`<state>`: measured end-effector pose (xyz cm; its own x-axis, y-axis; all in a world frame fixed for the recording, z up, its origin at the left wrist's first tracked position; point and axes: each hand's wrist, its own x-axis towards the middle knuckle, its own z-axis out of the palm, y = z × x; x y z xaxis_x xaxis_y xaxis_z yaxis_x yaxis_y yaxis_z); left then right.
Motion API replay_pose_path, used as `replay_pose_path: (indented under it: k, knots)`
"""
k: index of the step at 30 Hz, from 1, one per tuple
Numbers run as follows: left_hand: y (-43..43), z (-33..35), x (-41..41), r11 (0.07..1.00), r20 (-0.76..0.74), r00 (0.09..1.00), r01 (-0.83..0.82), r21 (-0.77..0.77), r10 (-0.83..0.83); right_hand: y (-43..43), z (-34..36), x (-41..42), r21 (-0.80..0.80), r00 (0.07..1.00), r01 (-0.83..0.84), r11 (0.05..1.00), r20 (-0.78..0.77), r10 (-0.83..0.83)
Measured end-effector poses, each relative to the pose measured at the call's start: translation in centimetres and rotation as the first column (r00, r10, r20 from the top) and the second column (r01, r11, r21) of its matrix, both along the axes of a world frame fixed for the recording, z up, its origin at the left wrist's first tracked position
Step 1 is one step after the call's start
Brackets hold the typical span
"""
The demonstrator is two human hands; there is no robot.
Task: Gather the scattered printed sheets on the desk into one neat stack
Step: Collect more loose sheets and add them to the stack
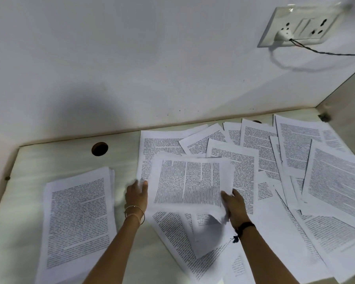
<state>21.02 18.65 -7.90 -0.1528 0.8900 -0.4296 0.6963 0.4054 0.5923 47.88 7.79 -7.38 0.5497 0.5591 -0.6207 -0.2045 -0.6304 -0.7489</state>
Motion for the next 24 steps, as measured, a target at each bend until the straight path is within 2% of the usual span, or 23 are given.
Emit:
replay_pose_path:
  k: [2, 3, 4, 5, 6, 7, 9, 10, 13, 15, 16, 18, 19, 20, 24]
  knots:
    - [-1.0, 0.7, 0.2, 0.958, 0.116, 0.954, -0.284, 0.047, 0.277, -0.2, 1.0, -0.7, 0.09, 0.986, 0.102, 0.991, -0.144, -0.088]
    - [-1.6, 0.9, 0.5, 0.935, 0.256, 0.905, -0.355, 0.012, 0.34, -0.4, 1.0, -1.2, 0.101, 0.982, 0.065, 0.993, -0.185, -0.045]
    - [-2.2, 1.6, 1.3, 0.929, 0.424, 0.828, -0.352, -0.118, 0.368, -0.5, 1.2, -1.7, 0.09, 0.977, -0.04, 0.995, -0.205, 0.058]
    - [-2.8, 1.9, 2.4, 0.924, 0.588, 0.714, -0.267, -0.273, 0.38, -0.8, 1.5, -2.4, 0.072, 0.957, -0.165, 0.984, -0.229, 0.177]
    - [-3.3, 2.3, 3.3, 0.92, 0.687, 0.622, -0.164, -0.357, 0.377, -1.1, 1.6, -3.2, 0.059, 0.923, -0.26, 0.964, -0.279, 0.266]
    - [-3.6, 1.7, 3.9, 0.928, 0.725, 0.593, -0.111, -0.356, 0.349, -1.5, 1.8, -3.7, 0.057, 0.882, -0.303, 0.951, -0.361, 0.302]
    - [-3.8, 0.2, 4.0, 0.946, 0.653, 0.698, -0.116, -0.302, 0.294, -2.0, 1.9, -4.4, 0.083, 0.849, -0.267, 0.96, -0.452, 0.275]
    - [-3.7, -0.2, 3.7, 0.946, 0.593, 0.75, -0.134, -0.297, 0.293, -2.1, 1.9, -4.2, 0.116, 0.873, -0.211, 0.971, -0.424, 0.241]
    - [-4.2, -1.6, 2.3, 0.923, 0.508, 0.789, -0.186, -0.338, 0.345, -1.9, 1.9, -2.1, 0.125, 0.985, -0.121, 0.985, -0.107, 0.135]
    - [-4.9, -2.8, 1.5, 0.919, 0.492, 0.79, -0.224, -0.325, 0.367, -1.5, 2.1, -1.0, 0.012, 0.967, -0.235, 0.972, 0.107, 0.232]
    - [-5.5, -3.1, 1.5, 0.918, 0.486, 0.789, -0.243, -0.314, 0.376, -1.2, 2.0, -0.8, -0.075, 0.899, -0.382, 0.921, 0.2, 0.389]
    - [-6.5, -3.4, 1.7, 0.912, 0.467, 0.791, -0.276, -0.305, 0.395, -1.1, 1.8, -1.1, -0.296, 0.625, -0.66, 0.691, 0.295, 0.723]
    - [-6.9, -3.3, 2.0, 0.91, 0.461, 0.79, -0.296, -0.291, 0.404, -1.1, 1.7, -1.4, -0.384, 0.491, -0.712, 0.588, 0.325, 0.808]
    - [-7.1, -3.0, 2.3, 0.911, 0.451, 0.795, -0.308, -0.276, 0.405, -1.0, 1.9, -1.7, -0.438, 0.423, -0.716, 0.544, 0.348, 0.837]
    - [-7.9, -1.3, 2.8, 0.938, 0.426, 0.84, -0.264, -0.223, 0.337, -0.5, 2.3, -1.9, -0.5, 0.321, -0.734, 0.459, 0.341, 0.884]
